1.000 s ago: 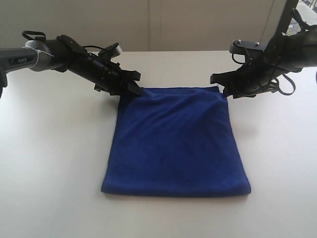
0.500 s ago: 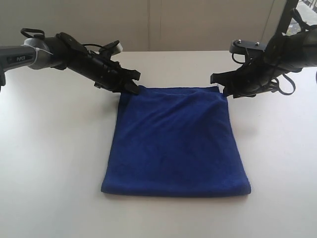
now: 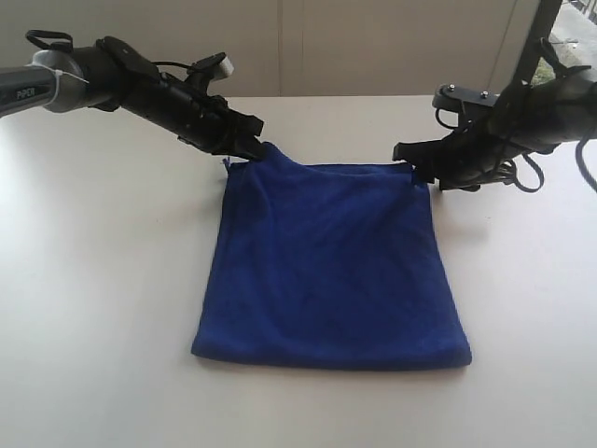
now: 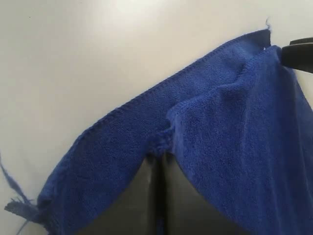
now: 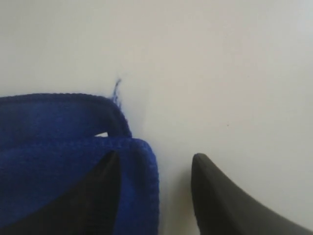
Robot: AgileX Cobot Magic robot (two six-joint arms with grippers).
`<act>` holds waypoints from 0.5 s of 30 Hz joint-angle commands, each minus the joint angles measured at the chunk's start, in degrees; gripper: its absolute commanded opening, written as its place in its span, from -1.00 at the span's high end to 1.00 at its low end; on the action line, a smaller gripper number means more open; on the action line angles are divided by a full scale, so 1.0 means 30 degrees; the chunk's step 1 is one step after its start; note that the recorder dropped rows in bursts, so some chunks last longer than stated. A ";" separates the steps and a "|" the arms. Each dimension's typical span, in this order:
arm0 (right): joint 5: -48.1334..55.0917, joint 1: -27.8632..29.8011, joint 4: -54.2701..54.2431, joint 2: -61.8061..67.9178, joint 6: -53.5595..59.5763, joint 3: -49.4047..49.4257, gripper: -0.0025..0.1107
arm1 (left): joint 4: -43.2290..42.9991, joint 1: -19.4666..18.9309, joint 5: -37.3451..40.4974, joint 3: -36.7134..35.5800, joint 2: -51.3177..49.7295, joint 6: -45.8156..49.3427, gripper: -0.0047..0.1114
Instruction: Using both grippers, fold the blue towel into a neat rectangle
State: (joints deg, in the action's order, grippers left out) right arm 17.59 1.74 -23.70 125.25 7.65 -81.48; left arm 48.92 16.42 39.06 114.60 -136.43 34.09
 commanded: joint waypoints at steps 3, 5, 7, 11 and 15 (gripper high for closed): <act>-0.0403 0.0202 -0.0411 0.0358 0.0009 -0.0039 0.34 | 0.0083 -0.0084 0.0332 0.0038 0.0138 0.0207 0.92; -0.0327 0.0202 -0.0450 0.0402 0.0009 -0.0039 0.58 | 0.0083 -0.0084 0.0291 0.0038 0.0144 0.0207 0.92; -0.0327 0.0202 -0.0450 0.0402 0.0009 -0.0039 0.85 | 0.0083 -0.0084 0.0261 0.0038 0.0144 0.0207 0.92; -0.0327 0.0202 -0.0551 0.0402 0.0009 -0.0039 0.96 | 0.0083 -0.0084 0.0264 0.0038 0.0014 0.0207 0.92; -0.0365 0.0202 -0.0551 -0.0055 0.0080 -0.0039 0.96 | 0.0053 -0.0084 0.0129 0.0038 -0.0026 0.0207 0.92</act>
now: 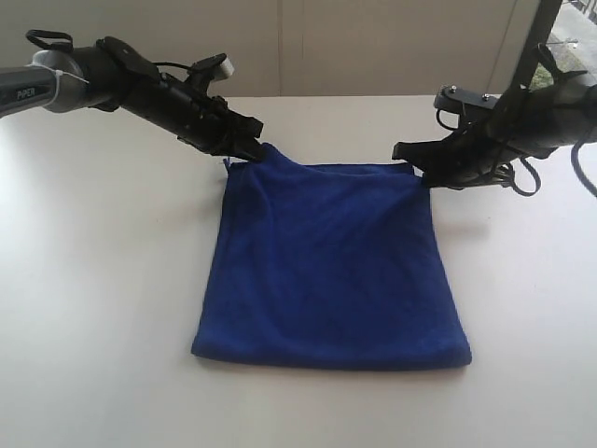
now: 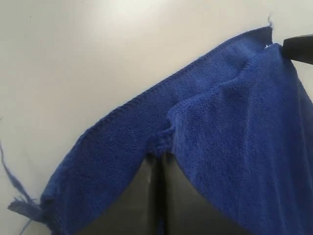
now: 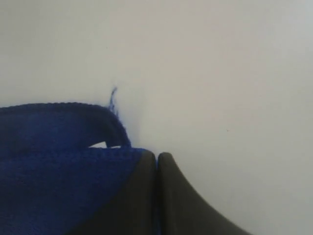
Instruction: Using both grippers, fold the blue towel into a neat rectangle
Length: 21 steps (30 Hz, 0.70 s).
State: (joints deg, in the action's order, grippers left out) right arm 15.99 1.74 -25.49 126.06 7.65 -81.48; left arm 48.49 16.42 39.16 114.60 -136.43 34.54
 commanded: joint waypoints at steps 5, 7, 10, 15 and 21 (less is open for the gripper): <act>0.0459 0.0202 0.0043 -0.1453 0.0931 -0.0039 0.96 | -0.0025 -0.0084 0.0356 0.0066 0.0387 0.0058 0.92; 0.0819 0.0202 0.0043 -0.1876 0.1305 -0.0039 0.96 | -0.0755 -0.0084 0.0627 0.0066 0.0615 -0.0047 0.92; 0.1014 0.0202 0.0043 -0.2116 0.1936 -0.0039 0.96 | -0.1891 -0.0084 0.0873 0.0066 0.1025 -0.0893 0.92; 0.0571 0.0163 0.0043 -0.2167 0.2030 -0.0039 0.96 | -0.3100 -0.0084 0.0524 0.0066 0.1658 -0.1089 0.92; -0.0844 -0.0136 0.0043 -0.2131 0.2829 -0.0039 0.96 | -0.3711 -0.0084 -0.0354 0.0030 0.1472 -0.1089 0.92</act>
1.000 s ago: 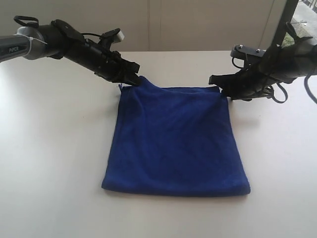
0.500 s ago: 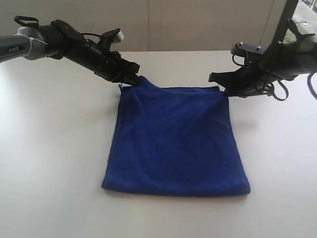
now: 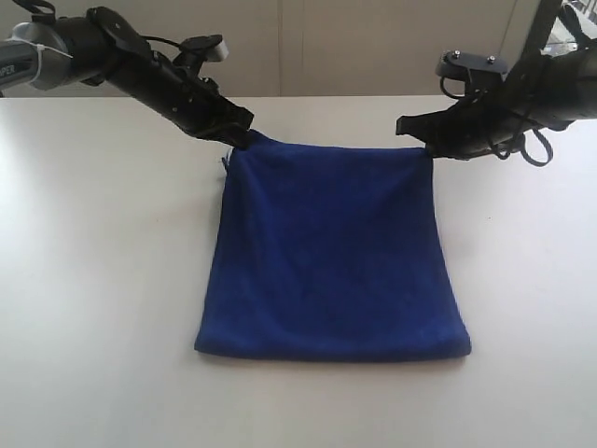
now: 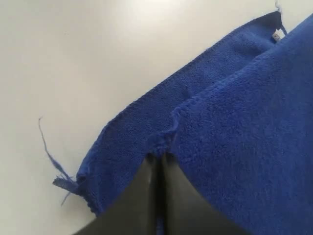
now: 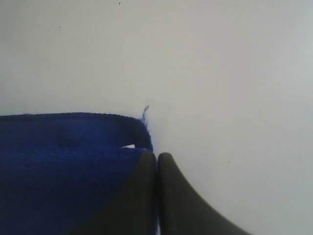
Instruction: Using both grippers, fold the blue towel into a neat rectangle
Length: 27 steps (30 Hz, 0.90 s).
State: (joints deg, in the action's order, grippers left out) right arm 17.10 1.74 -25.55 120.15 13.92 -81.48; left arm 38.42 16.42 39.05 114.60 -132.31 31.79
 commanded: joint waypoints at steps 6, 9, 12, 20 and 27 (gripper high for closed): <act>-0.2269 -0.0383 0.0063 0.0455 0.0923 -0.0039 0.96 | -0.0396 -0.0084 -0.1055 0.0030 -0.0066 -0.0172 0.92; -0.2647 -0.0426 0.0063 0.0938 0.0923 -0.0039 0.96 | -0.0485 -0.0084 -0.1475 0.0030 -0.0066 -0.0033 0.92; -0.2861 -0.0426 0.0063 0.1137 0.0923 -0.0039 0.96 | -0.0674 -0.0084 -0.1431 0.0030 -0.0066 -0.0039 0.92; -0.1881 -0.0435 0.0063 0.0307 0.0923 -0.0039 0.96 | -0.0674 -0.0084 -0.0575 0.0030 -0.0066 -0.0039 0.92; -0.1299 -0.0938 0.0100 -0.0462 0.1953 -0.0426 0.96 | -0.0674 -0.0084 -0.0575 0.0030 -0.0066 -0.0039 0.92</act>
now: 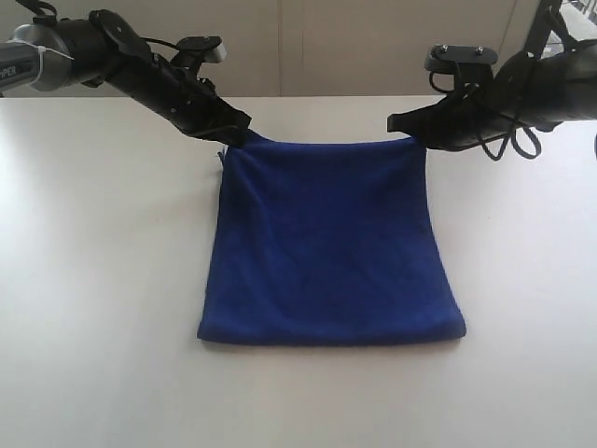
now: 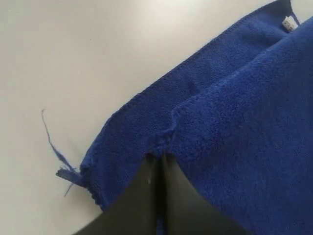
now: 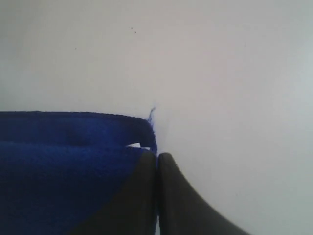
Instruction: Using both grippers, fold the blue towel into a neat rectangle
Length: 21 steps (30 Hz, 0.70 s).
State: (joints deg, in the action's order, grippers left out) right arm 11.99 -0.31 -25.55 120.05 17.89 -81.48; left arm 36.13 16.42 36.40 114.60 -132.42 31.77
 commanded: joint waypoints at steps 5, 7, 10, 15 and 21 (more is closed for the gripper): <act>0.0969 -0.0637 0.0100 -0.0429 0.0818 -0.0931 0.96 | 0.0087 -0.0084 0.0302 0.0030 0.0285 -0.0035 0.92; 0.0969 -0.0642 0.0100 -0.0429 0.0866 -0.1093 0.96 | 0.0070 -0.0084 0.0179 0.0065 0.0389 -0.0035 0.92; 0.0731 -0.0673 0.0100 -0.0429 0.0866 -0.1218 0.96 | 0.0070 -0.0084 -0.0085 0.0065 0.0354 -0.0035 0.92; -0.0020 -0.0673 0.0100 -0.0429 0.0962 -0.1218 0.96 | 0.0070 -0.0084 -0.0116 0.0065 0.0353 -0.0035 0.92; 0.0394 -0.0673 0.0184 -0.0557 0.0962 -0.1218 0.96 | 0.0070 -0.0084 0.0166 0.0065 0.0470 -0.0035 0.92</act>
State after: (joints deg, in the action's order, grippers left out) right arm 13.13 -2.26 -25.43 119.25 20.05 -84.88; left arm 36.13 16.42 35.51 114.60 -132.42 31.77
